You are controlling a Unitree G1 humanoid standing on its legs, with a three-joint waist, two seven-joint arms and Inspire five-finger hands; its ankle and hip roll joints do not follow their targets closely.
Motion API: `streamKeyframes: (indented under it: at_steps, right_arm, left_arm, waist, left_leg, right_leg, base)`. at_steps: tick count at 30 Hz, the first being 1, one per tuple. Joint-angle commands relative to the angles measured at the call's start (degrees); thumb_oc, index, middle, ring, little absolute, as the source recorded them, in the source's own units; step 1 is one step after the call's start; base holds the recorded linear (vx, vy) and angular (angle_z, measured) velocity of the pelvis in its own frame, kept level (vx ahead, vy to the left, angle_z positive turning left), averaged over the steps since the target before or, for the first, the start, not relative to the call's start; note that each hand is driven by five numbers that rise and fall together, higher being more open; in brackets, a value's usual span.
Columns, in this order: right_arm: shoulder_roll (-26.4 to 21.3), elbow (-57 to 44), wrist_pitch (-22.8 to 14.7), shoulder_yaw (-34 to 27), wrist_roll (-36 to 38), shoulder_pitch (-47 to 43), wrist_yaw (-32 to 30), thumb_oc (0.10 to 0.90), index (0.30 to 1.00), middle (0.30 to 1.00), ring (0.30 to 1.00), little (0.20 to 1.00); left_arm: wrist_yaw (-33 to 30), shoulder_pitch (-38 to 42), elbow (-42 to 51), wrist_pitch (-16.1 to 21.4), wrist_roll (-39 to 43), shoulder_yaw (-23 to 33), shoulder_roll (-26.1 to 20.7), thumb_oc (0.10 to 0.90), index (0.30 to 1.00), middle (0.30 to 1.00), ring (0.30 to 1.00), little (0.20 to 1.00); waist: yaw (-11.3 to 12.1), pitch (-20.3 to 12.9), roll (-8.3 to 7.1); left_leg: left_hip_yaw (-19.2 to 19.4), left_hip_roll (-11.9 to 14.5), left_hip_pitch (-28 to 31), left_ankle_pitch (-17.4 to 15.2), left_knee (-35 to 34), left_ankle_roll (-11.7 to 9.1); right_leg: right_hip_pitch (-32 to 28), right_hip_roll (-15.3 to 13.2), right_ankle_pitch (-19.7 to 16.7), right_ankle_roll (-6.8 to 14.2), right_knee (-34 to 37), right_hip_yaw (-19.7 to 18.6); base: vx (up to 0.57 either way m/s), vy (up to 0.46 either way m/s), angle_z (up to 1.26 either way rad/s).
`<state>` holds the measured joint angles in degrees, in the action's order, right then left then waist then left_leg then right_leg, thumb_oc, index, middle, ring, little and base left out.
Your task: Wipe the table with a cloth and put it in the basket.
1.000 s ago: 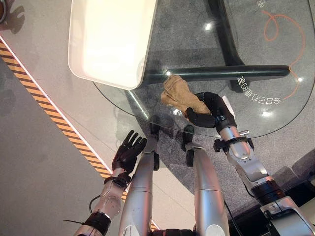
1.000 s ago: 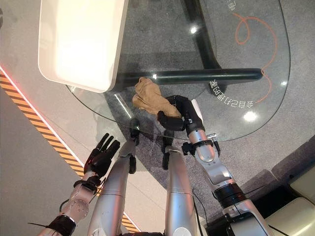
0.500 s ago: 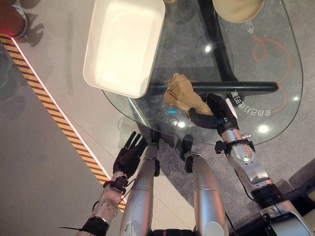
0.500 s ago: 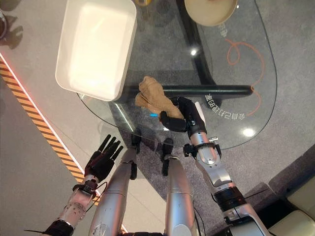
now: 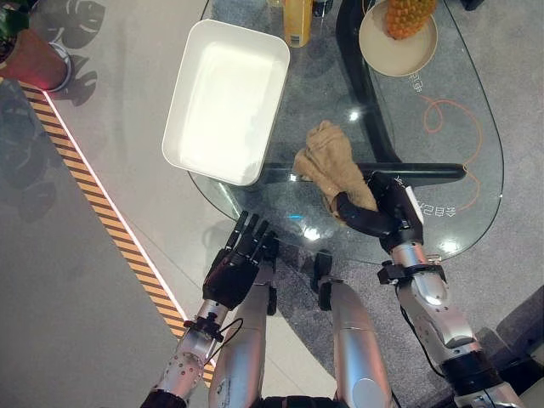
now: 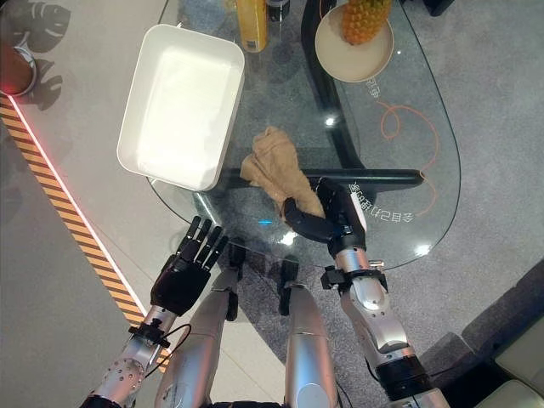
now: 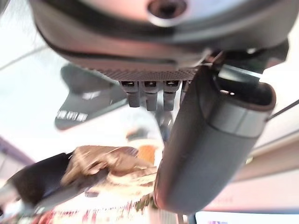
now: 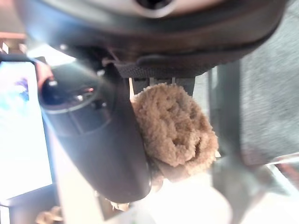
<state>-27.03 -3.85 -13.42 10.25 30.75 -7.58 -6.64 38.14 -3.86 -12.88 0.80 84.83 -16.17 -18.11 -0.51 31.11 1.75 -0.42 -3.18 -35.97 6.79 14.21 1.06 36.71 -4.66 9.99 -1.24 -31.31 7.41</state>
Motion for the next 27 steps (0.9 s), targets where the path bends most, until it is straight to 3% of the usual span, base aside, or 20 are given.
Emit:
streamKeyframes:
  at_steps: [1,4,9,16,22,27]
  right_arm:
    - [-1.34,-13.13,-10.3,-2.31,3.67,-2.29,5.95,0.1,0.3,0.3,0.3,0.2]
    - [-1.71,-13.41,-11.02,-1.17,5.67,-2.82,8.37,0.1,0.3,0.3,0.3,0.2]
    - [-1.03,-15.1,-11.32,1.73,11.16,-5.08,17.9,0.1,0.3,0.3,0.3,0.2]
    - [-1.63,-14.01,-10.22,3.62,10.38,-5.87,19.01,0.1,0.3,0.3,0.3,0.2]
    - [-4.16,-13.93,-6.11,7.37,7.74,-5.65,23.31,0.1,0.3,0.3,0.3,0.2]
    - [-5.99,-11.38,-4.33,10.75,7.67,-7.08,23.48,0.1,0.3,0.3,0.3,0.2]
  left_arm:
    - [6.21,-2.86,9.54,1.16,0.77,-1.05,-1.48,0.8,0.9,0.9,0.9,0.9]
    - [5.18,-1.16,10.56,2.08,1.78,-2.07,-2.14,0.8,0.9,0.9,0.9,0.9]
    - [2.45,2.89,11.27,3.27,2.28,-3.85,-2.74,0.8,0.9,0.9,0.9,0.9]
    - [1.7,4.83,13.26,0.57,2.69,-3.97,-3.07,0.8,0.9,0.9,0.9,0.9]
    - [-0.3,6.62,15.09,2.33,2.85,-5.25,-5.24,0.8,0.9,0.9,0.9,0.9]
    - [-1.31,9.64,15.23,3.4,2.63,-6.66,-7.2,0.8,0.9,0.9,0.9,0.9]
  waist:
    - [-1.25,-1.32,-0.9]
    - [-1.54,-1.32,-1.09]
    - [-1.83,-1.32,-1.51]
    - [-1.88,-1.32,-1.68]
    - [-2.0,-1.32,-1.92]
    - [-1.83,-1.32,-2.21]
  left_leg:
    - [4.04,-2.14,-1.06,-11.36,11.32,3.48]
    - [4.41,-1.98,-1.6,-11.42,11.77,3.6]
    - [4.45,-1.87,-2.66,-11.42,12.85,3.53]
    - [4.67,-1.67,-3.18,-11.43,13.82,3.27]
    - [4.66,-1.55,-4.19,-11.2,14.55,3.16]
    - [4.43,-1.57,-4.72,-11.05,15.21,3.07]
  right_leg:
    - [-0.95,4.66,-8.56,0.42,9.14,-2.26]
    - [-0.41,4.72,-8.62,0.4,8.89,-2.47]
    - [0.45,4.69,-8.84,0.53,8.56,-2.84]
    - [0.64,4.47,-9.02,0.63,8.39,-3.02]
    - [1.6,4.28,-9.11,0.66,7.8,-3.02]
    - [1.91,4.18,-9.06,0.64,7.3,-2.85]
  base:
    - [0.0,0.007,-0.08]
    - [0.01,0.005,-0.1]
    - [0.01,-0.005,-0.05]
    - [0.0,0.0,0.0]
    - [0.0,0.0,0.0]
    - [0.01,-0.023,0.0]
